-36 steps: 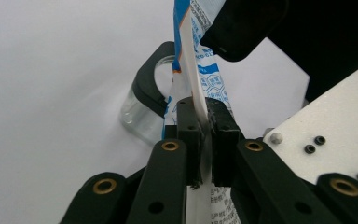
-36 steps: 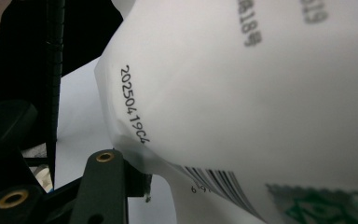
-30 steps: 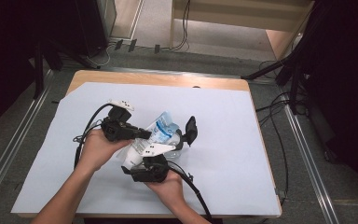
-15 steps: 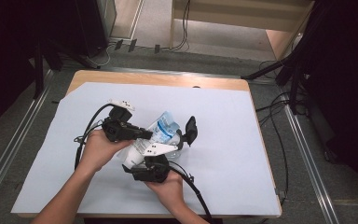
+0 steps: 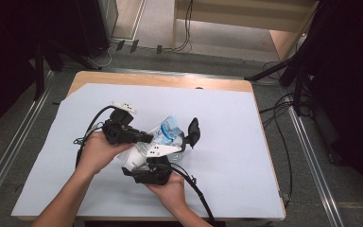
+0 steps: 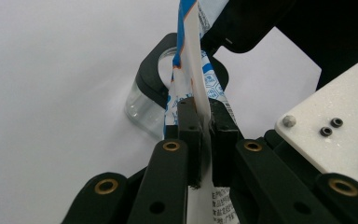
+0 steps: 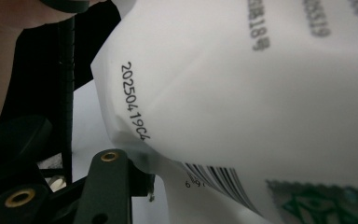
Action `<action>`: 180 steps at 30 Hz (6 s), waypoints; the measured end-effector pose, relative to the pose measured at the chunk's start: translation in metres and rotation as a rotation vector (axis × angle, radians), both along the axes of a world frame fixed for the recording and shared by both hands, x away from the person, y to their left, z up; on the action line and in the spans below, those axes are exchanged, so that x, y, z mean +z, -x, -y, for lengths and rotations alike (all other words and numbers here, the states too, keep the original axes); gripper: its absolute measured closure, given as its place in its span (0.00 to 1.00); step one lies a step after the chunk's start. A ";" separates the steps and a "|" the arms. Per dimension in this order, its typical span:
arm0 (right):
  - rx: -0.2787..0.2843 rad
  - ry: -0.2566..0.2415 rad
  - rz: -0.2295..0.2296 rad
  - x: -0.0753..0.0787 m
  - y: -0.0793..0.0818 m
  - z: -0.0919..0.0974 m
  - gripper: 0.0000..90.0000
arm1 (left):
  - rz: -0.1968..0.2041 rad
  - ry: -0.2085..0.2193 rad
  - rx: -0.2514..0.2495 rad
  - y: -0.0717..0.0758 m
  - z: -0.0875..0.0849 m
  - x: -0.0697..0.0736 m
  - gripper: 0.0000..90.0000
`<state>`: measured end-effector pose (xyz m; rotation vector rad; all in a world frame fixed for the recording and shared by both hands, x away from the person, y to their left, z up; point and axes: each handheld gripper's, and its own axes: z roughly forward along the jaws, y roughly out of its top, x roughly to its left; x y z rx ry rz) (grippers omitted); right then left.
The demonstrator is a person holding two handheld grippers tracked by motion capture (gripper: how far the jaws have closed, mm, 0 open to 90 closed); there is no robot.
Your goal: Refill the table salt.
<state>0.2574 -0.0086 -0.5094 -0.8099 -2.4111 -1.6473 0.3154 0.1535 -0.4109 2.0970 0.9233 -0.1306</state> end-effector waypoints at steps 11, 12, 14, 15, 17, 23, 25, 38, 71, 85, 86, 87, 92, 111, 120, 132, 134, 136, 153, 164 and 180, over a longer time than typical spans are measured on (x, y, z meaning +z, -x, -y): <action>-0.016 0.032 0.021 0.003 0.000 -0.001 0.61 | 0.000 0.019 0.023 0.000 0.000 0.000 0.98; -0.015 0.023 0.016 0.003 -0.001 -0.001 0.62 | 0.001 0.027 0.023 0.000 0.000 0.000 0.97; -0.011 0.002 0.006 0.003 -0.001 0.000 0.63 | 0.000 0.036 0.020 0.000 -0.001 0.001 0.96; -0.012 -0.011 0.006 0.003 -0.001 0.000 0.63 | -0.002 0.045 0.013 0.000 -0.001 0.002 0.95; -0.008 -0.029 0.002 0.004 -0.001 0.001 0.64 | -0.004 0.064 0.012 0.000 -0.003 0.002 0.93; 0.005 -0.063 -0.004 0.005 -0.001 0.002 0.65 | 0.000 0.064 0.001 0.001 -0.005 0.004 0.91; 0.011 -0.079 -0.015 0.004 -0.002 0.003 0.65 | 0.002 0.065 -0.003 0.000 -0.005 0.005 0.89; 0.017 -0.059 -0.047 0.002 -0.005 0.002 0.63 | 0.030 -0.002 0.027 0.003 0.003 0.002 1.00; 0.006 -0.059 -0.009 0.008 -0.002 0.003 0.69 | 0.062 0.031 0.044 0.004 0.004 0.005 0.95; 0.021 -0.119 -0.048 0.008 -0.006 0.006 0.69 | 0.076 -0.001 0.022 0.006 0.003 0.008 0.96; 0.020 -0.116 -0.048 0.008 -0.005 0.006 0.69 | 0.076 -0.001 0.022 0.006 0.003 0.008 0.97; 0.020 -0.116 -0.048 0.008 -0.005 0.006 0.69 | 0.076 -0.004 0.023 0.006 0.003 0.008 0.97; 0.017 -0.100 -0.037 0.008 -0.006 0.006 0.69 | 0.075 -0.003 0.027 0.005 0.003 0.007 0.98; 0.003 0.004 0.041 0.012 -0.003 0.001 0.66 | 0.076 -0.014 0.042 0.006 0.004 0.007 1.00; 0.003 -0.022 0.026 0.011 -0.002 0.002 0.68 | 0.081 -0.012 0.036 0.006 0.004 0.006 0.99; 0.006 -0.057 0.011 0.013 -0.002 0.002 0.68 | 0.081 0.008 0.030 0.006 0.002 0.006 0.97; 0.007 -0.058 0.009 0.013 -0.002 0.002 0.68 | 0.081 0.011 0.031 0.006 0.002 0.006 0.97; 0.008 -0.065 0.003 0.014 -0.003 0.002 0.68 | 0.081 0.013 0.030 0.006 0.002 0.006 0.96; 0.004 -0.065 0.005 0.014 -0.003 0.002 0.68 | 0.077 0.016 0.031 0.006 0.002 0.007 0.94; 0.005 -0.082 -0.005 0.015 -0.003 0.002 0.68 | 0.079 0.028 0.042 0.006 0.002 0.007 0.94; 0.009 -0.075 0.001 0.015 -0.004 0.001 0.68 | 0.084 0.024 0.041 0.007 0.001 0.007 0.94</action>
